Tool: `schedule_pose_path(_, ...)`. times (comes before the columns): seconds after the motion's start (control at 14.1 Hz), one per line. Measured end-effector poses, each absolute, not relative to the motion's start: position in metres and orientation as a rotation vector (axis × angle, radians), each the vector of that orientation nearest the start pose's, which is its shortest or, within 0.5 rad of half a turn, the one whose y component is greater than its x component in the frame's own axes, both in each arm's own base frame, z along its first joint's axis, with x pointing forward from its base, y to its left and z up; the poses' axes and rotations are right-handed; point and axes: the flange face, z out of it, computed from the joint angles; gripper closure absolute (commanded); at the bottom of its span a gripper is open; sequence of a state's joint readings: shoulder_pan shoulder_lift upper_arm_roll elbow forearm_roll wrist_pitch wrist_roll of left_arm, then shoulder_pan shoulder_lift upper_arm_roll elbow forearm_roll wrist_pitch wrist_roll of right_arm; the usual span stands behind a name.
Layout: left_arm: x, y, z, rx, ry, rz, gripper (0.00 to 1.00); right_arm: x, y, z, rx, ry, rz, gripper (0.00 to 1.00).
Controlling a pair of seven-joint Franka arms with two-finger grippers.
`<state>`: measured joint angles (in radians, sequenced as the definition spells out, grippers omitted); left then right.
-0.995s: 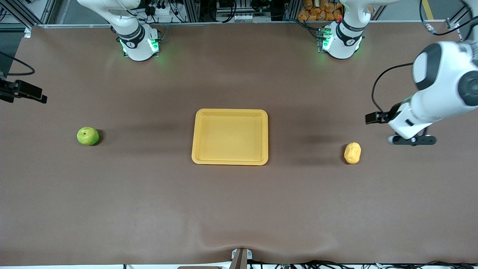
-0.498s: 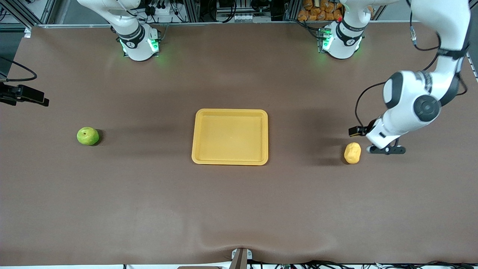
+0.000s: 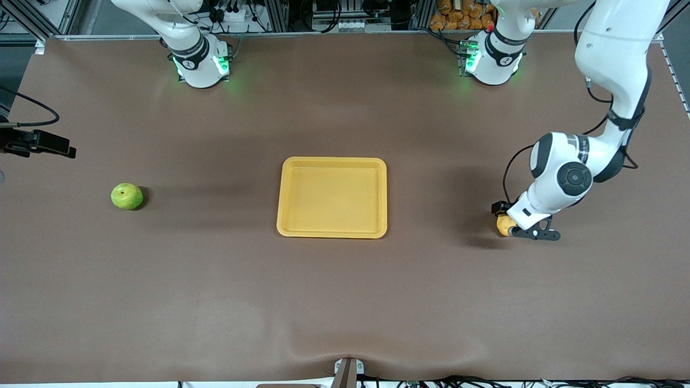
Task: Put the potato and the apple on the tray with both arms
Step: 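Lower the left gripper and grasp the potato while the right gripper reaches the apple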
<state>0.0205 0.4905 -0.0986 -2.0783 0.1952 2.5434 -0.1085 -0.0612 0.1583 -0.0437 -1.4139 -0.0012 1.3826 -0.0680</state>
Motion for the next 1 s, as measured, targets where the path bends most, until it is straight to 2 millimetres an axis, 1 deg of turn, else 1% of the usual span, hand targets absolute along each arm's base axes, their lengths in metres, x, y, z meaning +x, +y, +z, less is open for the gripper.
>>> schedule_pose_path(0.14, 0.585, -0.055, 0.176, -3.081, 0.178, 0.002, 0.0, 0.584, -0.06, 0.578, -3.114, 0.06, 0.335, 0.0)
schedule_pose_path(0.21, 0.587, -0.056, 0.174, -3.084, 0.18, -0.008, 0.53, 0.588, -0.063, 0.566, -3.11, 0.066, 0.365, 0.0)
schedule_pose_path(0.28, 0.59, -0.057, 0.175, -3.085, 0.177, -0.019, 0.82, 0.593, -0.066, 0.556, -3.107, 0.073, 0.387, 0.0)
schedule_pose_path(0.36, 0.592, -0.056, 0.176, -3.085, 0.168, -0.027, 0.86, 0.597, -0.069, 0.546, -3.105, 0.082, 0.402, 0.0)
schedule_pose_path(0.5, 0.595, -0.055, 0.179, -3.086, 0.153, -0.039, 0.86, 0.601, -0.076, 0.529, -3.097, 0.097, 0.441, 0.0)
schedule_pose_path(0.71, 0.598, -0.055, 0.184, -3.088, 0.114, -0.057, 0.82, 0.607, -0.09, 0.497, -3.078, 0.13, 0.515, 0.0)
schedule_pose_path(0.85, 0.603, -0.058, 0.195, -3.09, 0.067, -0.089, 0.82, 0.61, -0.096, 0.479, -3.07, 0.14, 0.541, 0.0)
schedule_pose_path(1.0, 0.605, -0.073, 0.215, -3.093, 0.017, -0.116, 0.82, 0.61, -0.1, 0.468, -3.071, 0.149, 0.537, 0.0)
